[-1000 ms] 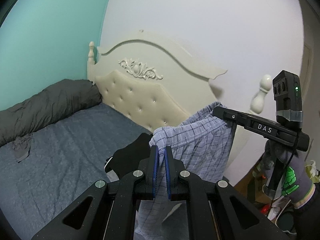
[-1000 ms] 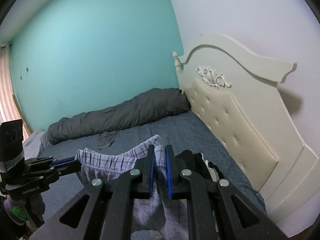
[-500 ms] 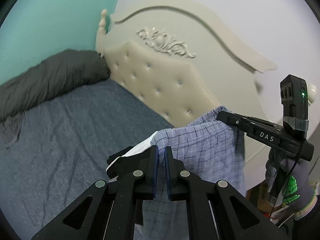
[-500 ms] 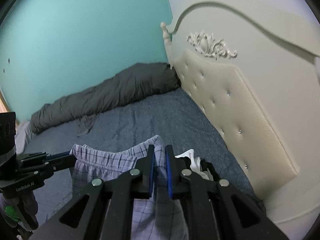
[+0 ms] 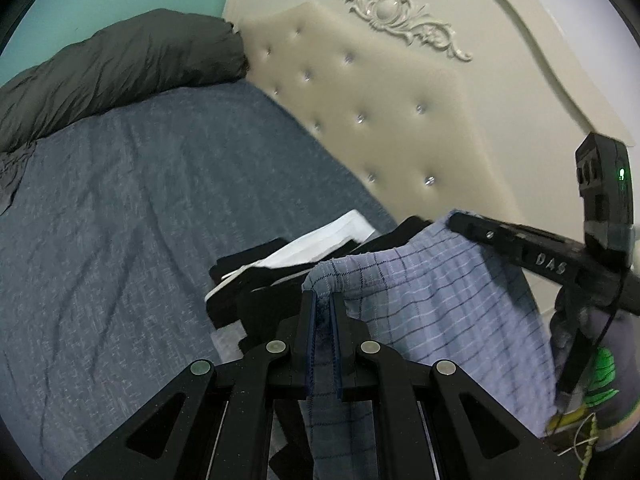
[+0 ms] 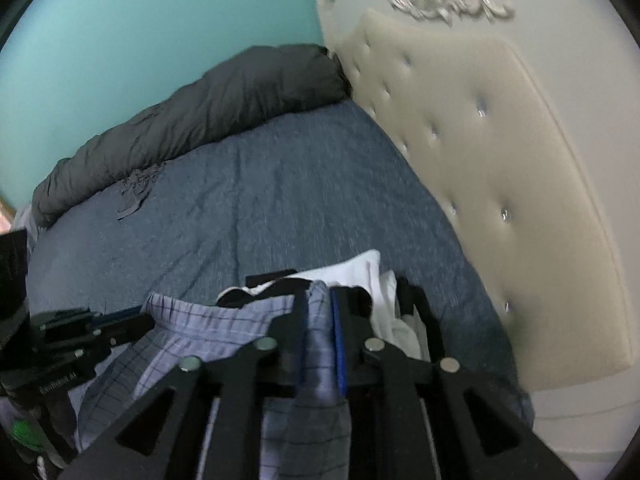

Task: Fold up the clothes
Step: 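Lift the shorts with both grippers and carry them toward the clothes stack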

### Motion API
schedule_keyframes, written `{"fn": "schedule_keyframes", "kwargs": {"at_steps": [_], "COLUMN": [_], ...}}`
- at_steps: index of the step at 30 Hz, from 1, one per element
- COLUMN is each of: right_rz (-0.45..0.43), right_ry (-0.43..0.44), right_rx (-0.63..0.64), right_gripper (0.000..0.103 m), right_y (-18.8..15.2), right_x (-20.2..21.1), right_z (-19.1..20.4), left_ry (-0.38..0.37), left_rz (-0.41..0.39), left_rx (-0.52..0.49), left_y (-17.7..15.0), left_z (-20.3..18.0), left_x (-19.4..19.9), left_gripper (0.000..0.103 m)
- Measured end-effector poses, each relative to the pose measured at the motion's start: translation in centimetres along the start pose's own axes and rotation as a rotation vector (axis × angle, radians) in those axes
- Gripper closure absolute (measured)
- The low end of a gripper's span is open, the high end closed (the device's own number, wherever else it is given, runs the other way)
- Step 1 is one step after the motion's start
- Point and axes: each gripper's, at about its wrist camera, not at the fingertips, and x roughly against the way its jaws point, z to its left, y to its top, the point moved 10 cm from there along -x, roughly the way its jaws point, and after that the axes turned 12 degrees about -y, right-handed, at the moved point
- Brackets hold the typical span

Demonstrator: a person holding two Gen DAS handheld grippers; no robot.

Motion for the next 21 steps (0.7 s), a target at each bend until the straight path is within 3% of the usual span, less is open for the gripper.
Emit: {"fn": "schedule_keyframes", "kwargs": {"at_steps": [2,5,9,16,21], "right_rz": [-0.025,-0.083,-0.128,-0.093,-0.063], "right_ry": [0.004,0.050,0.086,0.104,0.023], "right_rx": [-0.046,-0.123,-0.115,0.000,0.037], "right_gripper": [0.074,0.067,0.067,0.067,0.099], "right_y": [0.5,1.6,1.7,-0.2,-1.1], "right_x": [0.7,2.6,4.7,4.9,3.4], "right_z": [-1.1,-2.6,-3.2,-0.8,0.0], "left_ry": [0.024,0.040,0.050,0.057,0.056], "left_rz": [-0.002,-0.014,-0.025,-0.024,-0.025], "left_rx": [-0.012,-0.019,-0.024,-0.029,-0.028], "left_y": [0.0,0.3,0.7,0.3,0.2], "left_z": [0.2,0.3,0.5,0.1,0.3], "left_x": [0.1,0.6,1.2,1.1,1.2], "left_gripper": [0.093,0.093,0.093,0.093,0.093]}}
